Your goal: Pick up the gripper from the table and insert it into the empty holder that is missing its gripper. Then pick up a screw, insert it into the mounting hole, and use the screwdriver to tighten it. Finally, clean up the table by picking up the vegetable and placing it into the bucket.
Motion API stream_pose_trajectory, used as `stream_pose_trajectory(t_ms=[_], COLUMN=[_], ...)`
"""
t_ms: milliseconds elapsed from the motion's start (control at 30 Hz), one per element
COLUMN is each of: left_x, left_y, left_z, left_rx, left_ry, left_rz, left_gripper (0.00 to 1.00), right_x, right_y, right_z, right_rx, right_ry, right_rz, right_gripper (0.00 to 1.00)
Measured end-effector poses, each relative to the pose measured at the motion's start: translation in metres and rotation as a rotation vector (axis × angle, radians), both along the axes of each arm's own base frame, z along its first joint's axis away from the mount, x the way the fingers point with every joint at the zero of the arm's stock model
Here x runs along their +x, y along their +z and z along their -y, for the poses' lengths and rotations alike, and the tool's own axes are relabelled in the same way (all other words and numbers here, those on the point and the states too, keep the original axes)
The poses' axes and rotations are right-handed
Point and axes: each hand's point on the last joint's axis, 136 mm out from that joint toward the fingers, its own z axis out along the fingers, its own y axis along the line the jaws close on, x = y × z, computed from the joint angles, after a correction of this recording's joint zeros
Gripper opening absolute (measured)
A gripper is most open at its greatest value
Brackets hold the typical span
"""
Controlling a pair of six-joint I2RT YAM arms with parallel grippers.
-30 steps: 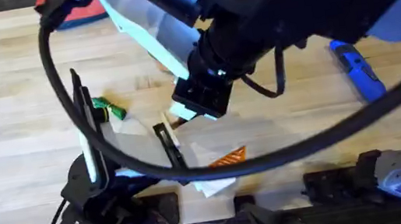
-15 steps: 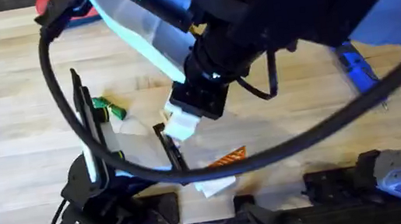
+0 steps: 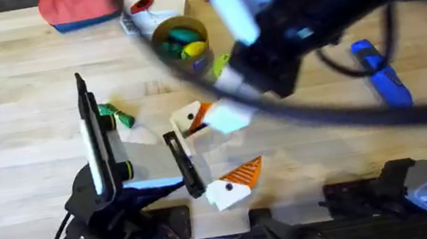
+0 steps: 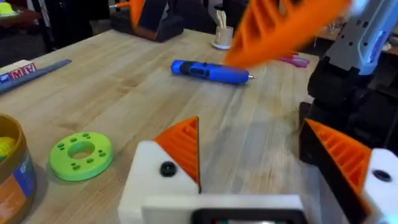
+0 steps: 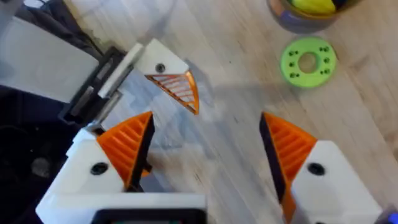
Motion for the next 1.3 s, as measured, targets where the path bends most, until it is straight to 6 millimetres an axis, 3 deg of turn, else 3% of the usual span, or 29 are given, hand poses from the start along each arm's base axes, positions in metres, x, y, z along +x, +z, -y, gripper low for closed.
stream_pose_trajectory(t_ms=[133, 300, 567, 633, 733, 933, 1033, 1300], left_x=[0.0, 0.0, 0.0, 0.0, 0.001, 0.001, 0.001, 0.001], left_y=[0.0, 0.0, 0.0, 0.0, 0.0, 0.0, 0.0, 0.0], left_z=[0.0, 0.0, 0.0, 0.0, 0.0, -0.001, -0.001, -0.001], left_rx=[0.0, 0.0, 0.0, 0.0, 0.0, 0.001, 0.003, 0.003], left_ry=[0.0, 0.0, 0.0, 0.002, 0.005, 0.008, 0.008, 0.008], left_rz=[0.0, 0.0, -0.001, 0.0, 0.001, 0.005, 0.008, 0.008], left_gripper=[0.986, 0.985, 0.988, 0.898, 0.682, 0.181, 0.021, 0.006], right_x=[-0.004, -0.026, -0.073, -0.08, -0.087, -0.094, -0.095, -0.077], right_y=[0.021, 0.04, 0.071, 0.076, 0.077, 0.061, 0.052, 0.007], right_z=[0.039, 0.08, 0.108, 0.112, 0.116, 0.116, 0.115, 0.115], right_rx=[0.022, 0.054, 0.201, 0.224, 0.238, 0.214, 0.197, 0.119], right_ry=[-0.081, -0.14, -0.131, -0.132, -0.136, -0.131, -0.13, -0.209], right_rz=[0.003, -0.012, -0.008, 0.0, -0.002, -0.066, -0.095, -0.136], right_gripper=[0.991, 0.991, 0.992, 0.992, 0.992, 0.993, 0.992, 0.993])
